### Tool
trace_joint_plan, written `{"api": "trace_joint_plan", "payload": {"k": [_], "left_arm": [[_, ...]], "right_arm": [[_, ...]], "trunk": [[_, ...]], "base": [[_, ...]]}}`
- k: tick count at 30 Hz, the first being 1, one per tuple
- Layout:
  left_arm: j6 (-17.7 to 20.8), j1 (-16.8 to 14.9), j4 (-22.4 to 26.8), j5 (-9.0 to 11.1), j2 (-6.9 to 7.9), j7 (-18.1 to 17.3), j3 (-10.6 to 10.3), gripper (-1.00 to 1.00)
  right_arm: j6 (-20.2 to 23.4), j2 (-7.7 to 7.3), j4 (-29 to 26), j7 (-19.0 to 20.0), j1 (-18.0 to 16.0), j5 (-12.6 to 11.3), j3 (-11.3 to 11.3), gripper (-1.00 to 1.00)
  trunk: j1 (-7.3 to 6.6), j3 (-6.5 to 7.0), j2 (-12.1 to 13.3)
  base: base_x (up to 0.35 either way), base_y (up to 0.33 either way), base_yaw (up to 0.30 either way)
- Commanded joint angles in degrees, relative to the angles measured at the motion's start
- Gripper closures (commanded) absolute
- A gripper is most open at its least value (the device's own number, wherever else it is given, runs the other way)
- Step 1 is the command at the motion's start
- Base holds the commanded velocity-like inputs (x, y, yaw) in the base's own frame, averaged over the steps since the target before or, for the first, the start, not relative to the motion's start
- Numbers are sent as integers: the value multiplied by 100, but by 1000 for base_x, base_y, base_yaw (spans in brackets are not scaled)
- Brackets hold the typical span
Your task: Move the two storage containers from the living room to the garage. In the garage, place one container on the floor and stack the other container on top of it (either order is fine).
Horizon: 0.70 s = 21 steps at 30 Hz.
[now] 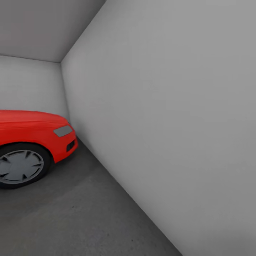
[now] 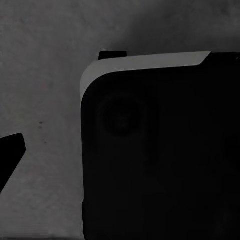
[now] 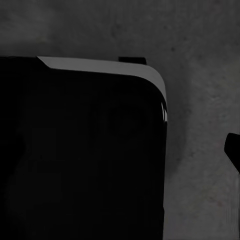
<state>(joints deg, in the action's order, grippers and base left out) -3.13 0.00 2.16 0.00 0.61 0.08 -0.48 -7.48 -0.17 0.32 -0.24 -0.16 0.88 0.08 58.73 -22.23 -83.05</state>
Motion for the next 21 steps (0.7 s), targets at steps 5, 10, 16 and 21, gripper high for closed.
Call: {"api": "trace_joint_plan", "payload": {"k": [5,10,16,21], "left_arm": [[-12,0,4,0,0,1,-5,-100],[-9,0,3,0,0,1,-5,-100],[-11,0,3,0,0,1,-5,-100],[-12,0,3,0,0,1,-5,-100]], "right_arm": [[-34,-1,4,-2,-2,9,0,-100],[-38,6,4,-2,-2,8,0,-100],[-41,10,4,-2,-2,8,0,-100],[-43,15,4,-4,-2,8,0,-100]], "trunk": [[0,7,-2],[0,18,-2],[0,31,-2],[0,43,-2]], "base": [[0,0,273],[0,0,273],[0,0,273],[0,0,273]]}}
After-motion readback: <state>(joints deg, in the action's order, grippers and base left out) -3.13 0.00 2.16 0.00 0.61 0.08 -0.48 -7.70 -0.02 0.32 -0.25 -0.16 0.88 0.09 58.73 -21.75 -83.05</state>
